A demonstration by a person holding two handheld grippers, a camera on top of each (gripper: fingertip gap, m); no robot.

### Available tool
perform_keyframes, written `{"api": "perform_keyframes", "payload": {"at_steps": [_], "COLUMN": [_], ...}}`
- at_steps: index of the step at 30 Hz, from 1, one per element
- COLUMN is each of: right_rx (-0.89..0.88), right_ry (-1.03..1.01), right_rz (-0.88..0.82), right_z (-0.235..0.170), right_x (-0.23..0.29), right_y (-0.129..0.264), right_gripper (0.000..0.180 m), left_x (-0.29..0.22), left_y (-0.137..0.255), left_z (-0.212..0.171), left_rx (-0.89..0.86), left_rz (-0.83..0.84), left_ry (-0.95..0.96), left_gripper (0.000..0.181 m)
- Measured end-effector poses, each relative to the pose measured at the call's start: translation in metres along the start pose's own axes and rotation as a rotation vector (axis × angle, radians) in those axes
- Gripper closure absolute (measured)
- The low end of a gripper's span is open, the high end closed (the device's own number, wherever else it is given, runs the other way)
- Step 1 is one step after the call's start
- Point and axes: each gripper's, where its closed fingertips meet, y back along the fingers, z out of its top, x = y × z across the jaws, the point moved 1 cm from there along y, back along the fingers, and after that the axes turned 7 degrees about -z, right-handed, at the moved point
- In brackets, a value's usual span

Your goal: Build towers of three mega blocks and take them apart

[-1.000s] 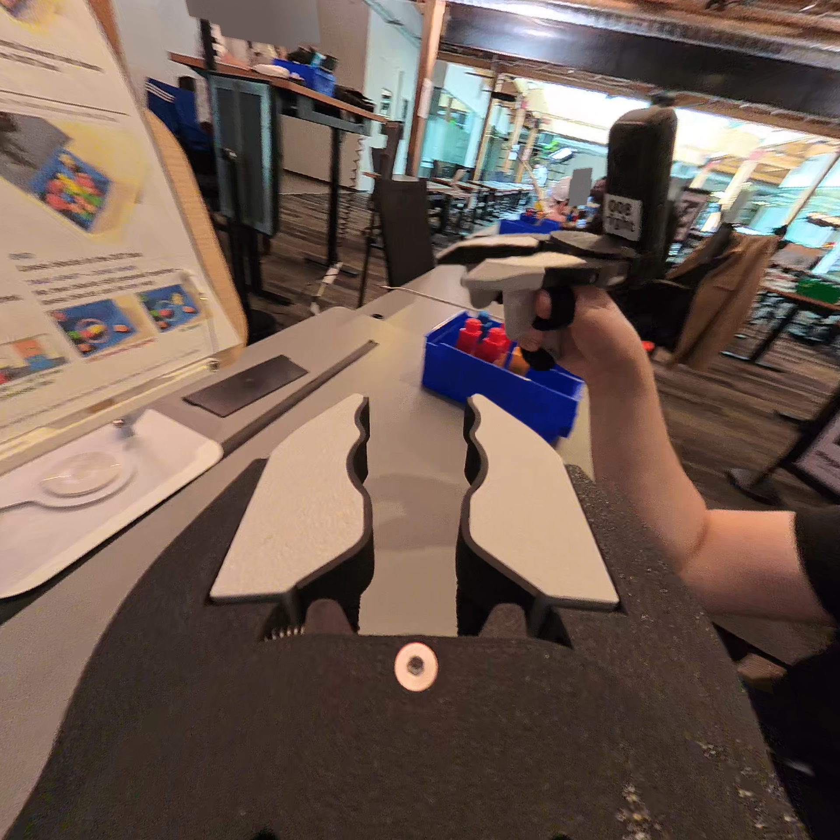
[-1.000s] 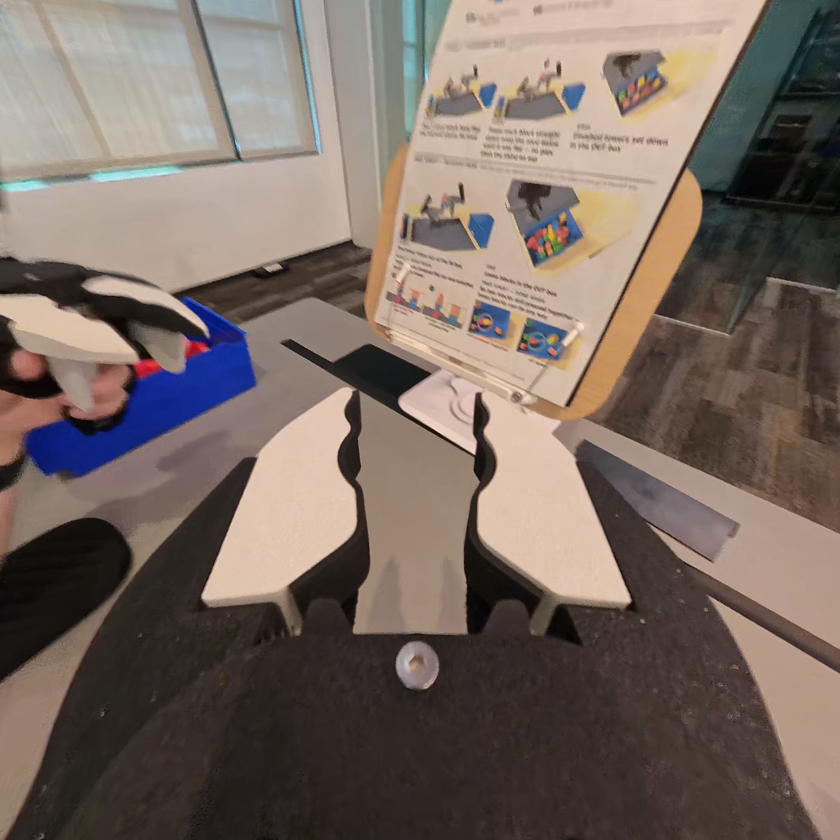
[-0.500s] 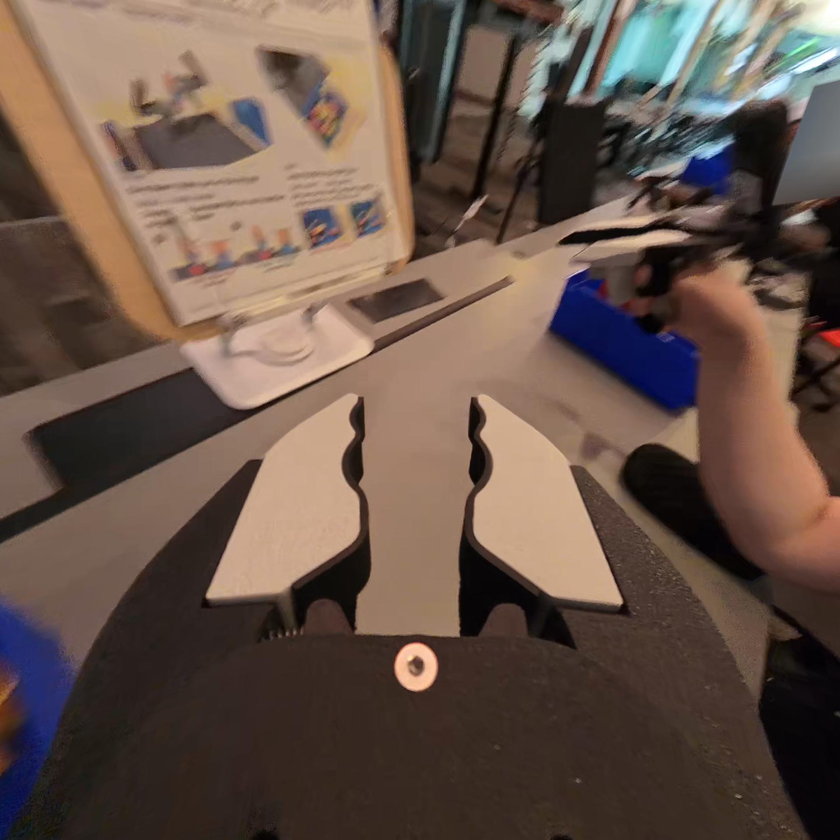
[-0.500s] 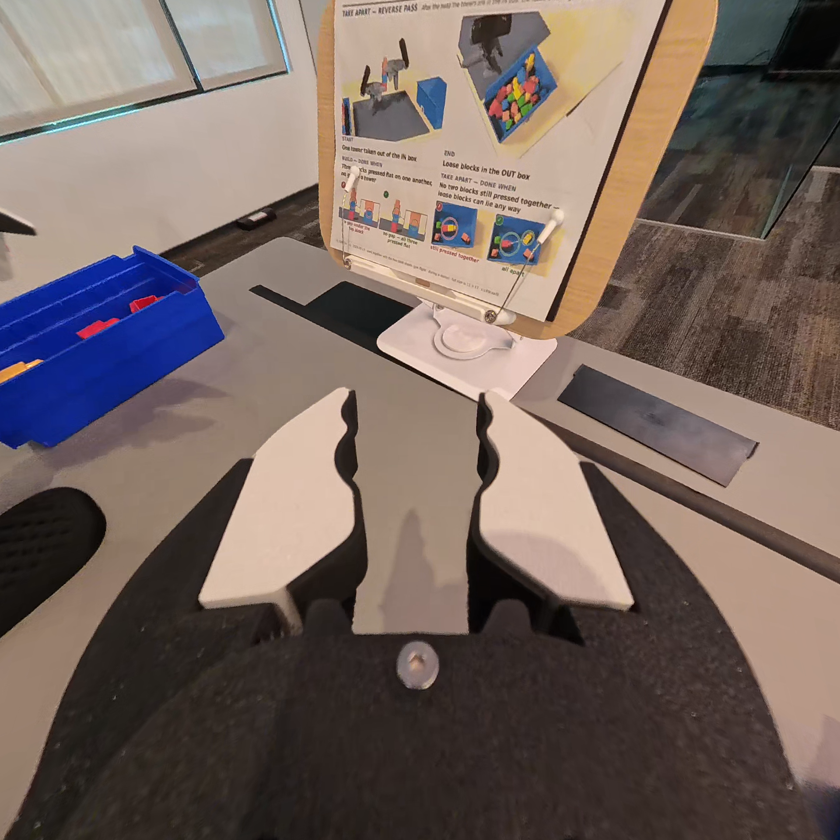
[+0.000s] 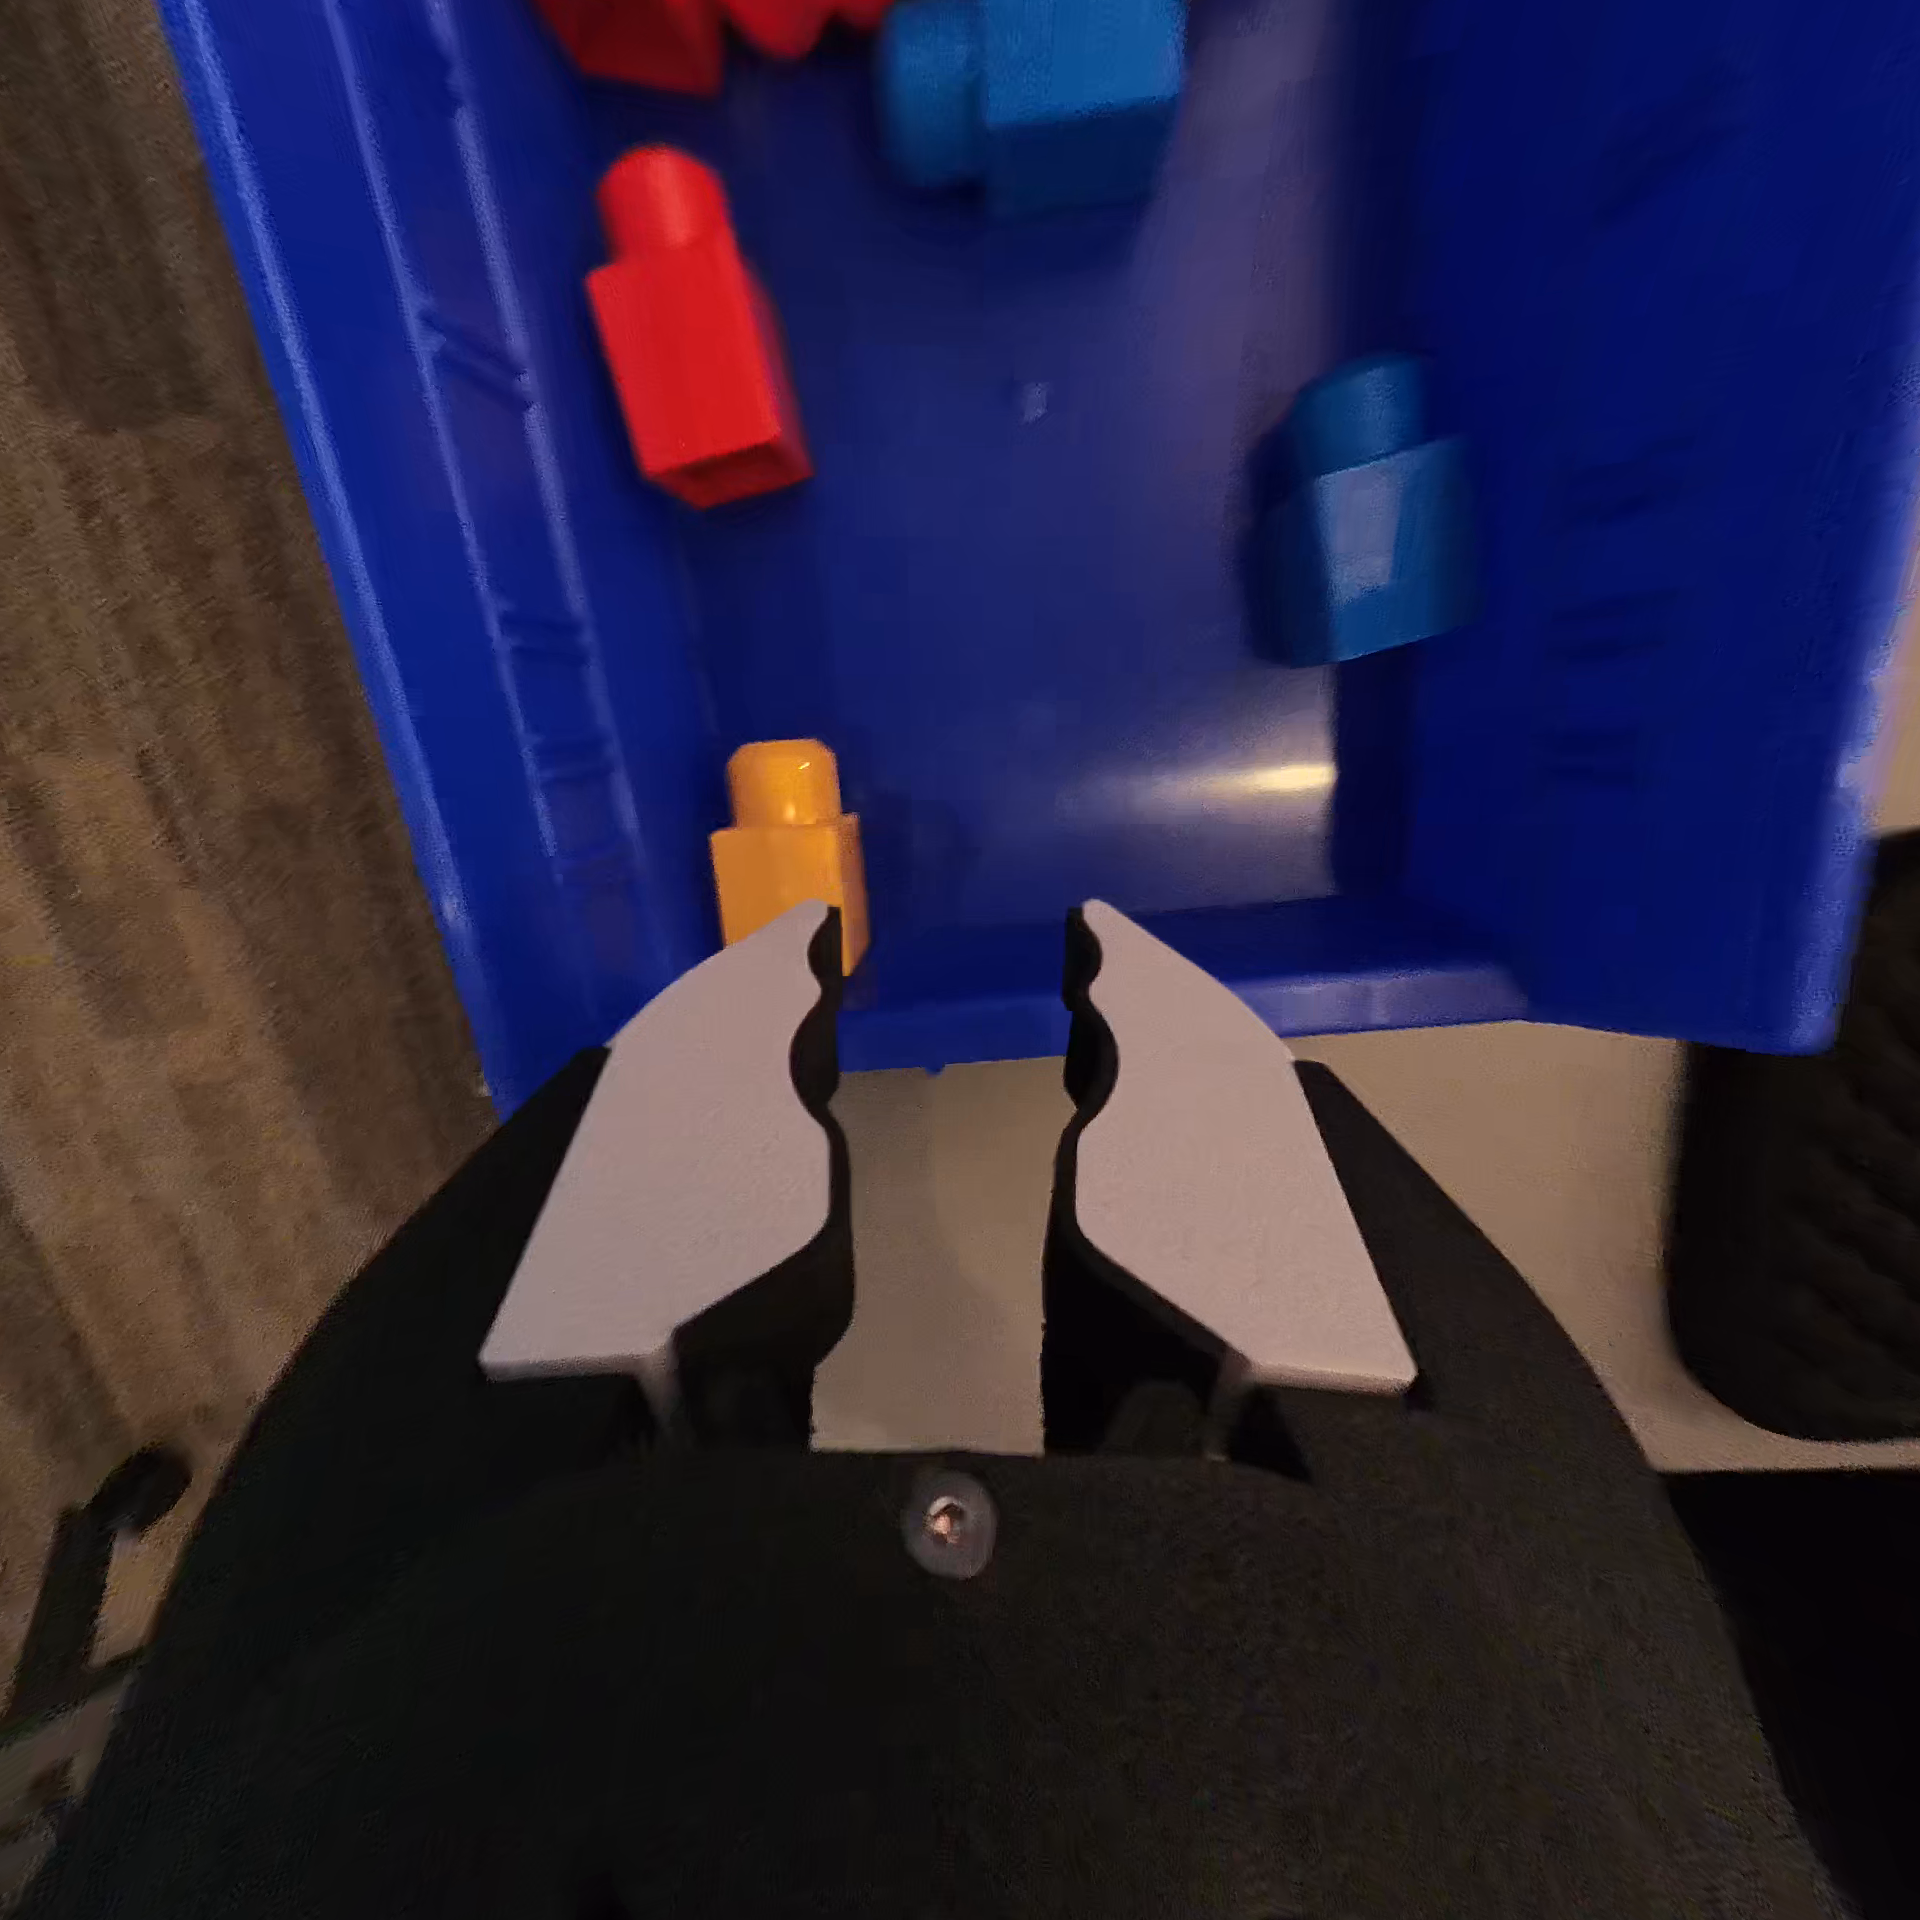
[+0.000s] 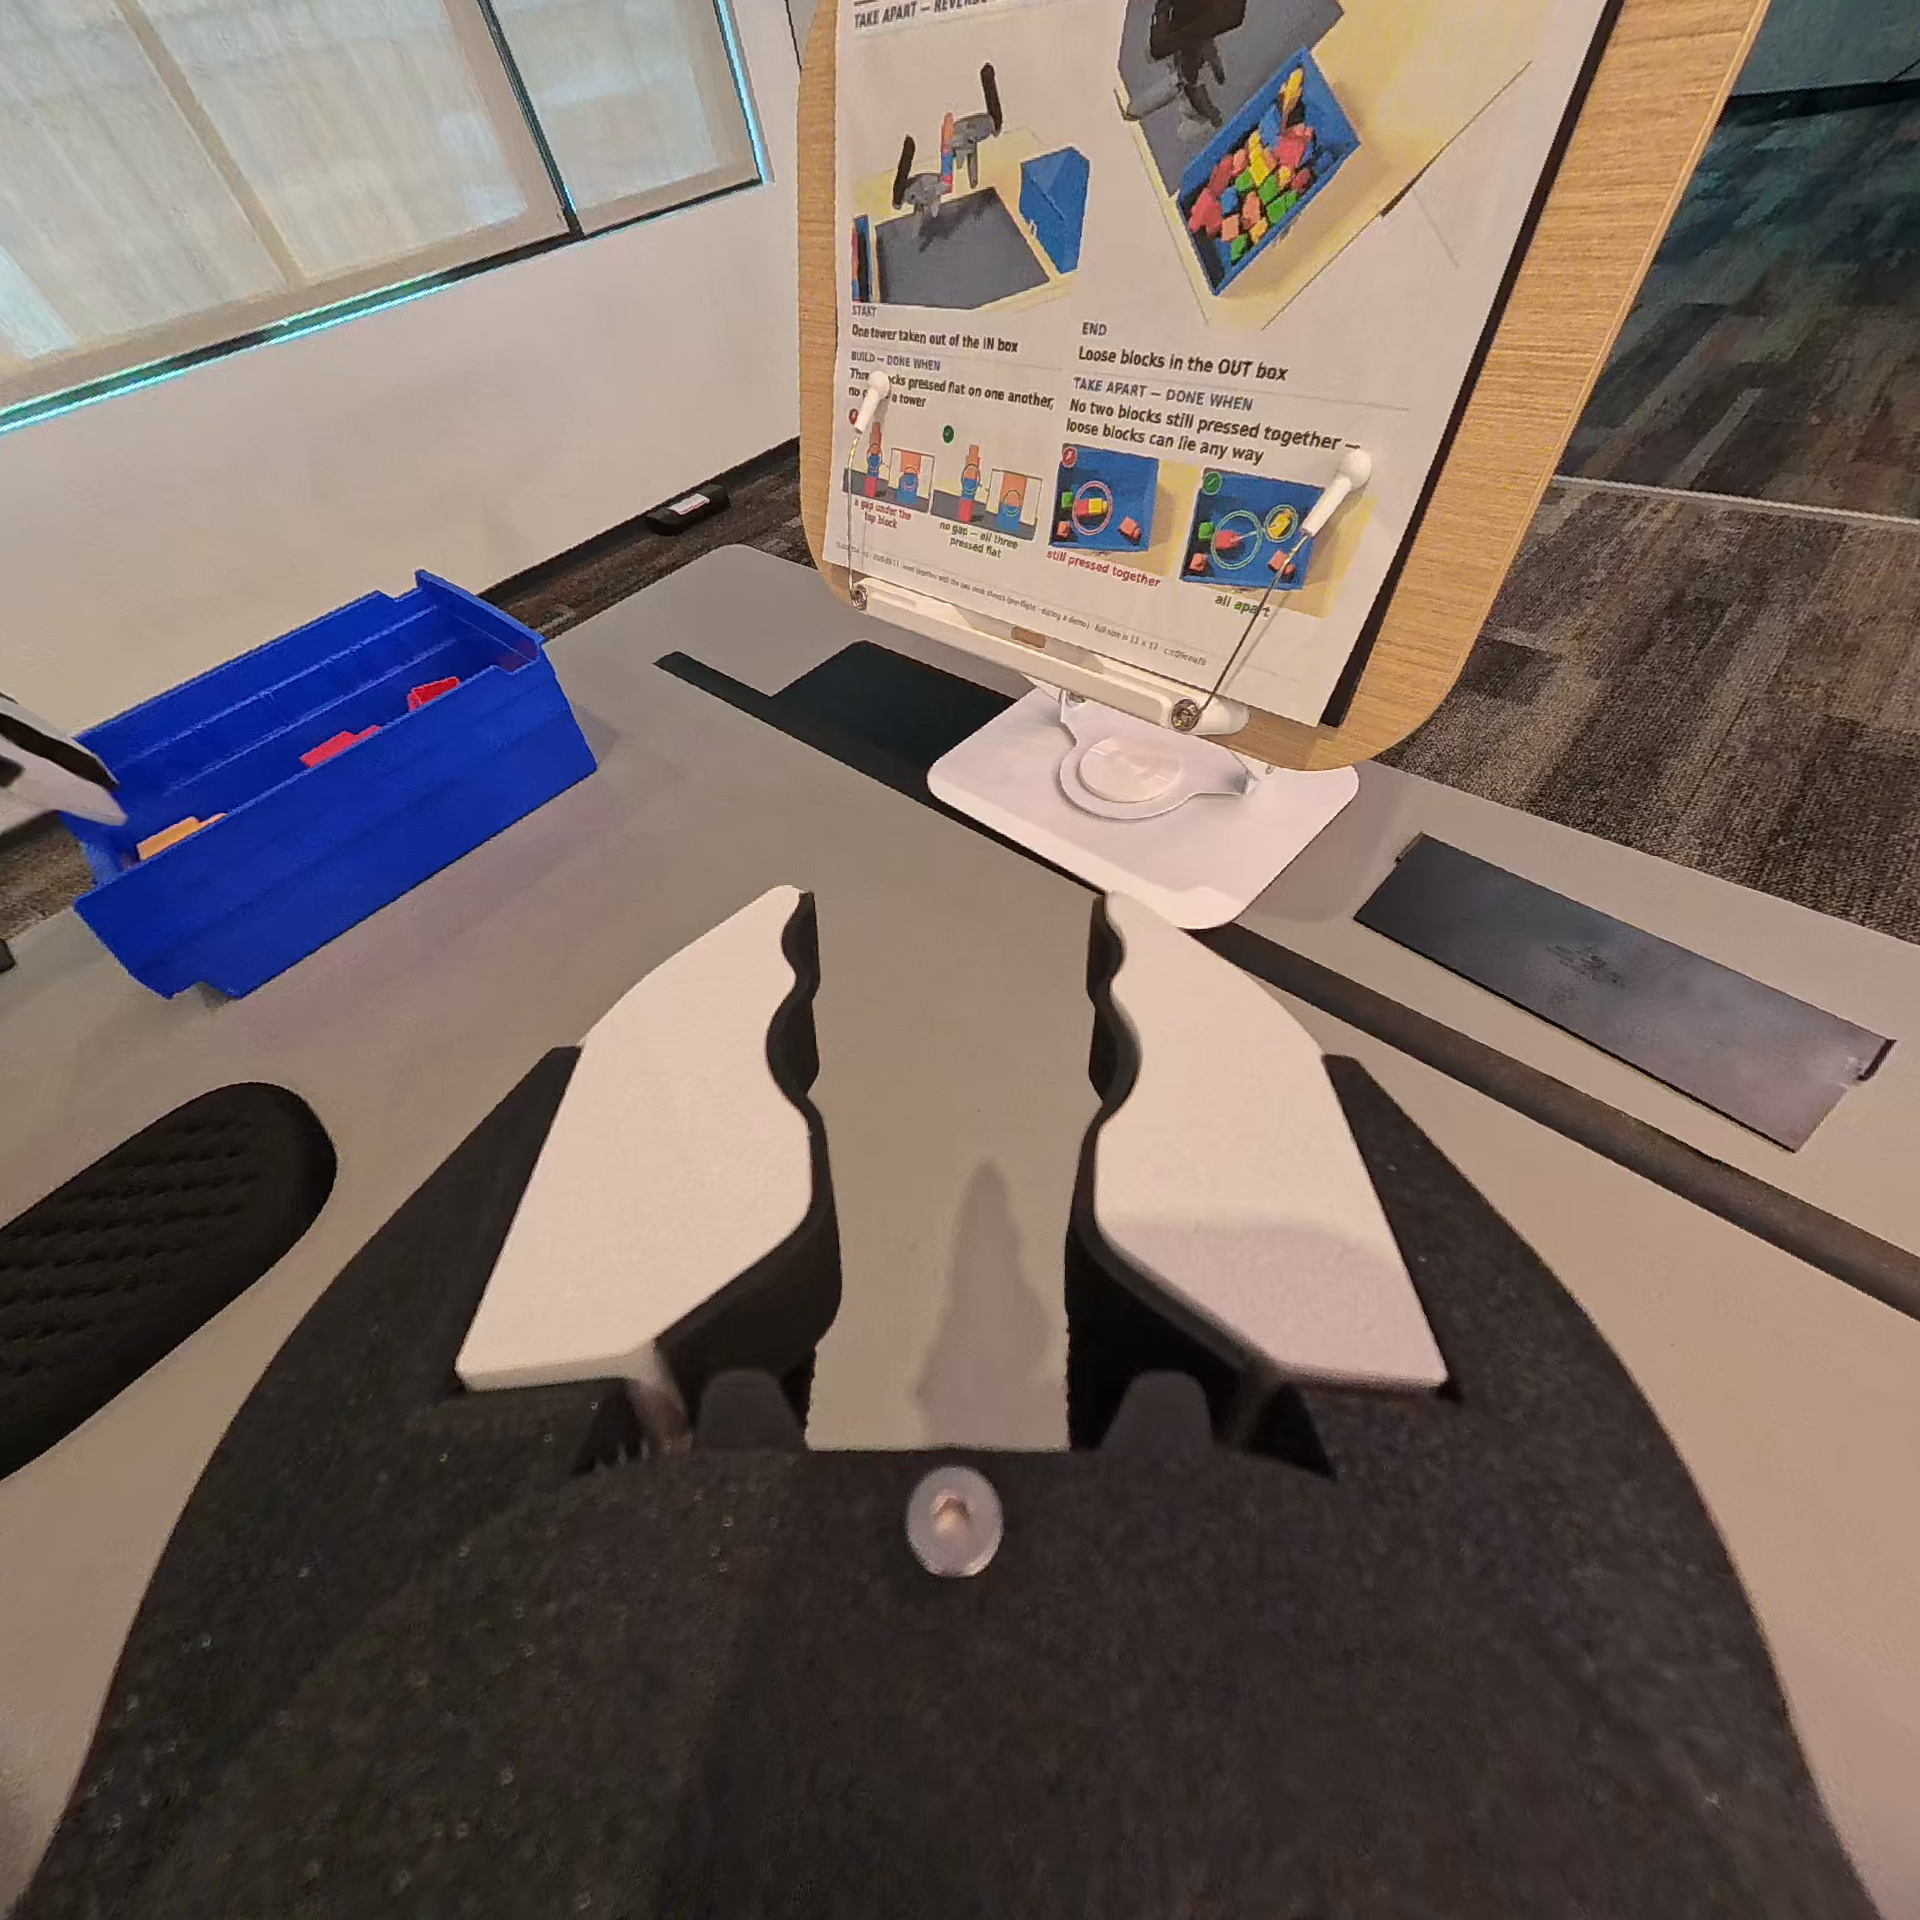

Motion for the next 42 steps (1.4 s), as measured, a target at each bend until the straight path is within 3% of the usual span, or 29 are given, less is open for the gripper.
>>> {"api": "perform_keyframes", "payload": {"at_steps": [3, 8, 12, 20, 32, 37, 42], "right_rx": [-0.005, -0.016, -0.019, -0.019, -0.019, -0.011, 0.006], "right_ry": [-0.011, -0.026, -0.037, -0.042, -0.044, -0.053, -0.051], "right_rz": [0.017, 0.028, 0.035, 0.050, 0.061, 0.065, 0.070], "right_z": [0.000, 0.000, 0.000, 0.000, -0.001, -0.003, -0.006], "right_x": [0.001, -0.002, -0.004, -0.004, -0.003, -0.005, -0.004], "right_y": [0.001, 0.004, 0.005, 0.004, 0.005, 0.004, 0.001], "right_gripper": [0.132, 0.133, 0.134, 0.135, 0.135, 0.135, 0.136], "left_x": [0.009, 0.031, 0.036, 0.029, 0.015, 0.024, 0.031], "left_y": [-0.013, -0.027, -0.038, -0.052, -0.051, -0.043, -0.055], "left_z": [-0.002, -0.015, -0.018, -0.018, -0.008, -0.009, -0.019], "left_rx": [0.030, 0.178, 0.236, 0.228, 0.248, 0.242, 0.279], "left_rz": [0.017, 0.225, 0.286, 0.204, 0.222, 0.155, 0.104], "left_ry": [0.023, -0.047, -0.054, 0.023, -0.094, -0.115, -0.072], "left_gripper": [0.141, 0.141, 0.138, 0.131, 0.132, 0.114, 0.114]}}
